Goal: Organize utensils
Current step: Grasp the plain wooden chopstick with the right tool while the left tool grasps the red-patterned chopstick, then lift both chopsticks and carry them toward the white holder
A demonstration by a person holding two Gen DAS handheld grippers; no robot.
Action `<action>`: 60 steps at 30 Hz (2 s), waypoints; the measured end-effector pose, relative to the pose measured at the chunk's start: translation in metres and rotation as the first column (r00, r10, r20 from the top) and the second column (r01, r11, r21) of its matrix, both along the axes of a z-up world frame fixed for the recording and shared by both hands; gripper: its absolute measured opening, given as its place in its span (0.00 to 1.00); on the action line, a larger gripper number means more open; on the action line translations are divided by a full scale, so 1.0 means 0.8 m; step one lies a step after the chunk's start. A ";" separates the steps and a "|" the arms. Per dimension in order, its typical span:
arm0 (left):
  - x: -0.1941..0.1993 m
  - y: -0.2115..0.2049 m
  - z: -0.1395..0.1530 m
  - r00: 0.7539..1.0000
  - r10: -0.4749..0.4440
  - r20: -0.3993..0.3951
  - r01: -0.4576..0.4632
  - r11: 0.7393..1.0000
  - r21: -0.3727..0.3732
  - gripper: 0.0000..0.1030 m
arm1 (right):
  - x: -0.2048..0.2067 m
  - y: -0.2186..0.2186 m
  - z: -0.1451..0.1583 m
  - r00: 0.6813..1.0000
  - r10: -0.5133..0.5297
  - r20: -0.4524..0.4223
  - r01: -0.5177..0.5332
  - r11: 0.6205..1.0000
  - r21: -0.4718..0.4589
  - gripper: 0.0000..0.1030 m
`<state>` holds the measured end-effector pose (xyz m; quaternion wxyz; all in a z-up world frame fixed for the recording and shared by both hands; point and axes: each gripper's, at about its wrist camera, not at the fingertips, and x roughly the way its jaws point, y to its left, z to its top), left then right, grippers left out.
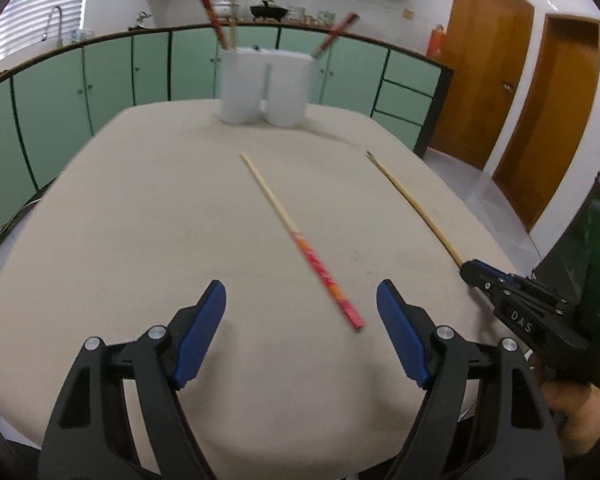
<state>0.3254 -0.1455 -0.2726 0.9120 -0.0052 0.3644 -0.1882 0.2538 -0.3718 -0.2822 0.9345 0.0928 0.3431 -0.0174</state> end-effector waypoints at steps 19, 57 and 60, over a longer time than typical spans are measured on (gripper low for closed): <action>0.007 0.032 -0.017 0.984 0.178 0.026 -0.178 0.984 0.004 0.05 | -0.005 0.038 0.002 0.993 0.121 0.013 -0.119 0.990 -0.074 0.07; -0.015 0.104 0.123 0.990 0.133 0.047 -0.130 0.989 -0.067 0.05 | 0.019 0.084 0.188 0.960 0.272 0.071 -0.266 0.960 -0.086 0.07; 0.004 0.104 0.141 0.994 0.108 0.034 -0.106 0.993 -0.058 0.05 | 0.048 0.088 0.215 0.952 0.303 0.048 -0.296 0.949 -0.104 0.07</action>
